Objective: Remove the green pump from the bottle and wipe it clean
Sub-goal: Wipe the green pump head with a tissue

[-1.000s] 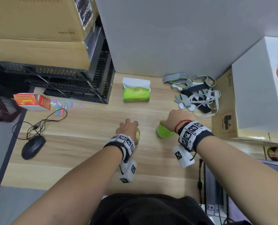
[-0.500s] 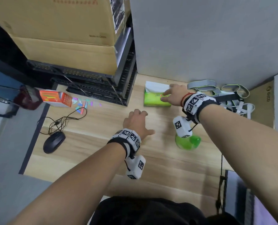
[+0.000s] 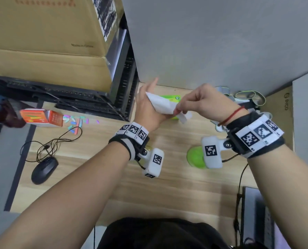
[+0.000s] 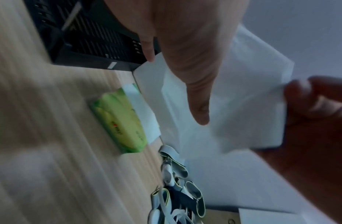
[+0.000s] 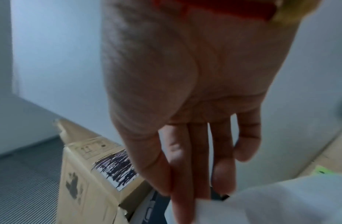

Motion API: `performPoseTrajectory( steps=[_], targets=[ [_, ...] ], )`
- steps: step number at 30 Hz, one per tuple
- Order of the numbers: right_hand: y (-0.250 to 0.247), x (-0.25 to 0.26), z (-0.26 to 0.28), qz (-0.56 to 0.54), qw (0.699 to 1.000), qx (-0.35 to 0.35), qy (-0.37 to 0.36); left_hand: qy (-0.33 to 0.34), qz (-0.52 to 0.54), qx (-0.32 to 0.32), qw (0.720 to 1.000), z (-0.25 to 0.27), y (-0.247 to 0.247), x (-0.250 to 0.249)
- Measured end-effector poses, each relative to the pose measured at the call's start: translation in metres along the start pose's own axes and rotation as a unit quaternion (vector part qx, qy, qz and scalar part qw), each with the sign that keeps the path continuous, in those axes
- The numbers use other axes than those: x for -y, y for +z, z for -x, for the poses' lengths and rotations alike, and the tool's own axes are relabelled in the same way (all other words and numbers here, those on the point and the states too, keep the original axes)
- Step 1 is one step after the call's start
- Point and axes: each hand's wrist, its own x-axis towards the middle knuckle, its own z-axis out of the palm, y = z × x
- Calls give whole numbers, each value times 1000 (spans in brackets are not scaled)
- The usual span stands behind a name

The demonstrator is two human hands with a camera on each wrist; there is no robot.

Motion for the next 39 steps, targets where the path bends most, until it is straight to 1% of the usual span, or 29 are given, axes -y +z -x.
performPoseTrajectory(
  steps=[1,2,4,6,8,10,11,13,15,16,17,18,20,22,24,26,28,29,31,33,35,36,38,39],
  targets=[
    [1,-4,1,11,1000,16,11,0,9,31,999,0,0,-4],
    [5,-10,0,30,999,12,29,-6,-5,72,997,1,2,-8],
    [11,-35,-4,85,993,-32,74,-21,-65,145,987,7,10,-13],
    [14,-60,-9,119,985,-67,107,-48,-113,181,976,15,17,-9],
    [18,-75,-16,137,981,-78,114,-73,-119,201,970,24,17,-3],
    [24,-82,-23,194,976,-55,87,-95,-116,211,966,34,19,6],
    [29,-84,-26,249,965,-25,77,-109,-120,205,965,38,19,11],
    [41,-91,-35,357,930,45,72,-144,-119,182,965,45,18,16],
    [51,-94,-44,433,890,113,85,-177,-100,164,965,49,13,18],
    [54,-95,-47,455,877,128,90,-192,-83,155,965,50,9,18],
    [58,-93,-50,463,872,132,93,-206,-62,141,966,53,4,19],
    [59,-91,-51,462,875,120,88,-224,-40,130,965,55,0,20],
    [52,-85,-51,436,894,66,75,-268,18,112,957,54,-2,21],
    [47,-74,-50,414,909,9,38,-306,92,83,944,55,-5,25],
    [42,-62,-50,405,914,-31,-5,-337,165,53,925,54,-4,31],
    [40,-53,-49,395,917,-41,-33,-364,206,33,908,55,-4,36],
    [37,-45,-45,356,932,-49,-39,-385,232,16,893,56,-6,33],
    [34,-38,-41,329,941,-61,-45,-389,242,14,889,57,-8,29],
    [27,-20,-28,278,952,-95,-81,-394,267,8,879,58,-10,22],
    [24,-1,-10,242,952,-134,-130,-385,314,11,868,60,-11,14],
    [27,13,10,226,949,-150,-164,-365,386,24,847,62,-11,4],
    [31,16,19,223,950,-139,-170,-352,440,26,826,63,-11,-3],
    [40,15,35,224,957,-90,-163,-321,522,31,789,60,-15,-18],
    [44,11,43,233,959,-62,-147,-298,541,44,785,59,-16,-26]
  ],
)
